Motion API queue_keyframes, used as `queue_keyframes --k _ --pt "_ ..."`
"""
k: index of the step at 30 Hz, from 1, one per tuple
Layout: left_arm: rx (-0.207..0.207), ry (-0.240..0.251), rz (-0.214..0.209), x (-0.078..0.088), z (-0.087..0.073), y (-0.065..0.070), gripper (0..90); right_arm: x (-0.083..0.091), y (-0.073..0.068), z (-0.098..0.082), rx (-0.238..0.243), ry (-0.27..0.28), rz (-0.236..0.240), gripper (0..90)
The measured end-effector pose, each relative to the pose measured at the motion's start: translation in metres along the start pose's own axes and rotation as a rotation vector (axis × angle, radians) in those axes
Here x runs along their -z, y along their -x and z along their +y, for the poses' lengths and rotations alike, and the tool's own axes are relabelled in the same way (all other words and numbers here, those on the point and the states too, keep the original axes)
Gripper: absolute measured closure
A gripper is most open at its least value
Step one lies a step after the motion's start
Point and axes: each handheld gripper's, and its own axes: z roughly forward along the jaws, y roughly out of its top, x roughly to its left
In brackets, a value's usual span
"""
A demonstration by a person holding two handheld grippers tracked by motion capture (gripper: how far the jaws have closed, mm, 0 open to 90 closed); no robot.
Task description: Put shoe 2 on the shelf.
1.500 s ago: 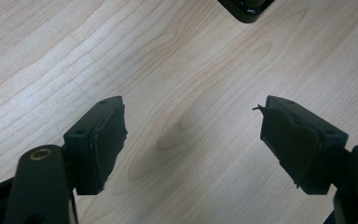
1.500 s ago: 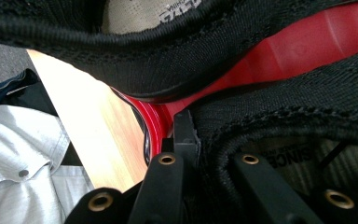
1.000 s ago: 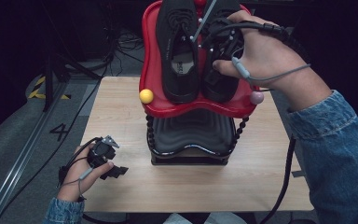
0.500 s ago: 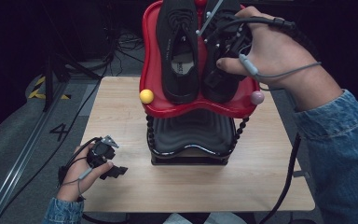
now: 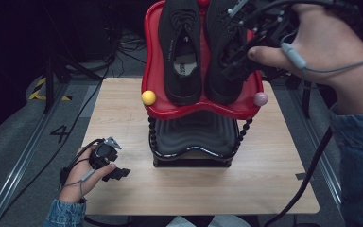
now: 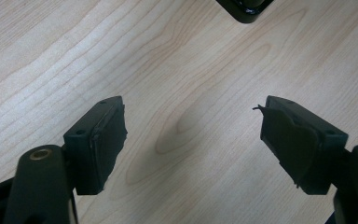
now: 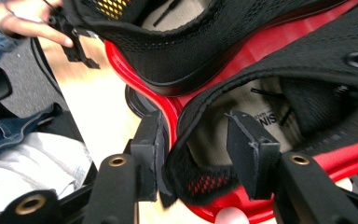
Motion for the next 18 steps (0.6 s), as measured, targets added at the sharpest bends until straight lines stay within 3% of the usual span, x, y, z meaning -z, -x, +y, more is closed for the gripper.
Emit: queue_keyframes --k 9,18 --pt "0.011 -0.002 -0.006 0.0 0.0 -0.001 22.9 0.027 0.001 -0.018 -0.009 0.05 -0.012 53.7" --pt "0.017 0.009 -0.005 0.002 -0.002 -0.004 22.8 0.039 0.012 -0.053 -0.048 0.066 -0.034 50.7"
